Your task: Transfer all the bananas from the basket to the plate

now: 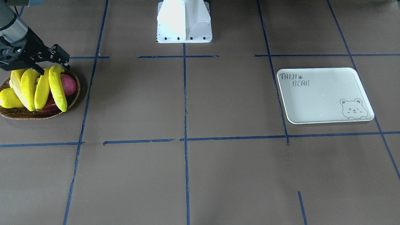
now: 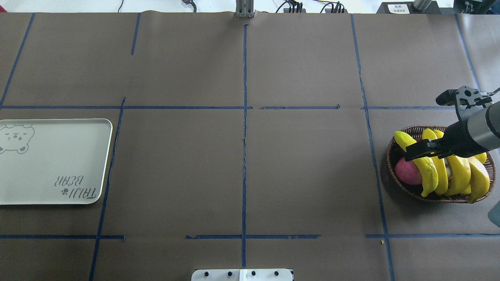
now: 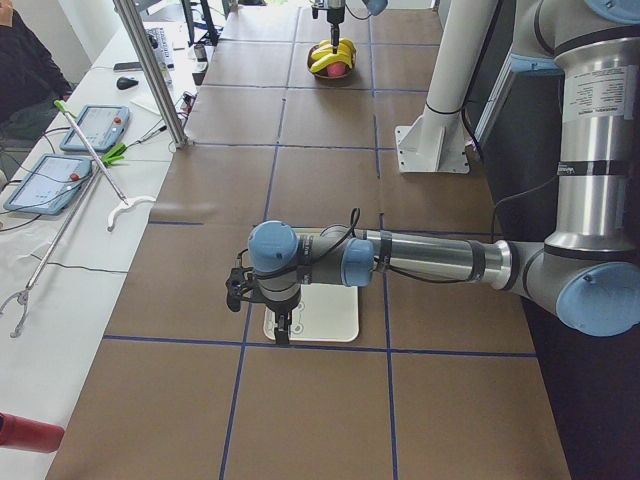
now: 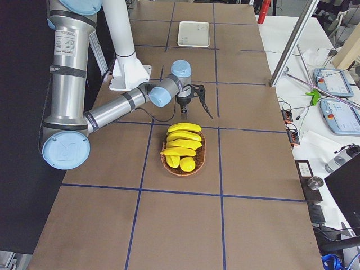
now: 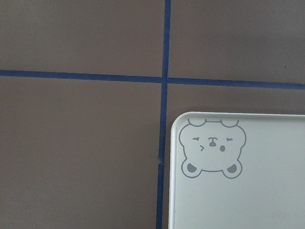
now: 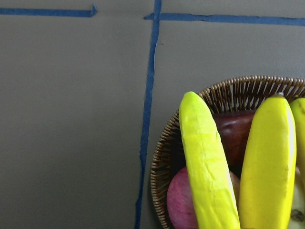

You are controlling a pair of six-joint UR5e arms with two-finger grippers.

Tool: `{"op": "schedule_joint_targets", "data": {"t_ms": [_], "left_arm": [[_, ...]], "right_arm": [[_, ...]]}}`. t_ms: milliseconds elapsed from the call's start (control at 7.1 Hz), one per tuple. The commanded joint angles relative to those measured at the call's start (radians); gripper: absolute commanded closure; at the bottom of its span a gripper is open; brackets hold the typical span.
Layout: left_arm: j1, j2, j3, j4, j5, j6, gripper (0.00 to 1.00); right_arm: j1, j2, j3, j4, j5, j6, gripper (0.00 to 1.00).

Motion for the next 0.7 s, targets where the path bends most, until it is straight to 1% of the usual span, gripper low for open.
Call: {"op": "schedule_joint_targets", "data": {"t_ms": [0, 141, 282, 563], "left_arm": [[0.000, -0.001, -0.002, 0.000, 0.000, 0.000, 0.00], [0.000, 0.000, -0.002, 0.000, 0.000, 0.000, 0.00], [0.000, -0.001, -0.002, 0.000, 0.000, 0.000, 0.00], [0.000, -0.003, -0.002, 0.000, 0.000, 0.000, 0.00]], "right_arm": [[-0.016, -0.027, -0.039, 0.001, -0.007, -0.002, 0.04], [-0.015, -0.044, -0.040, 0.001, -0.010, -0.013, 0.04], [-0.015, -0.049, -0.040, 0.001, -0.021, -0.013, 0.07], [-0.016, -0.044, -0.039, 0.001, -0.024, -0.013, 0.48]]}}
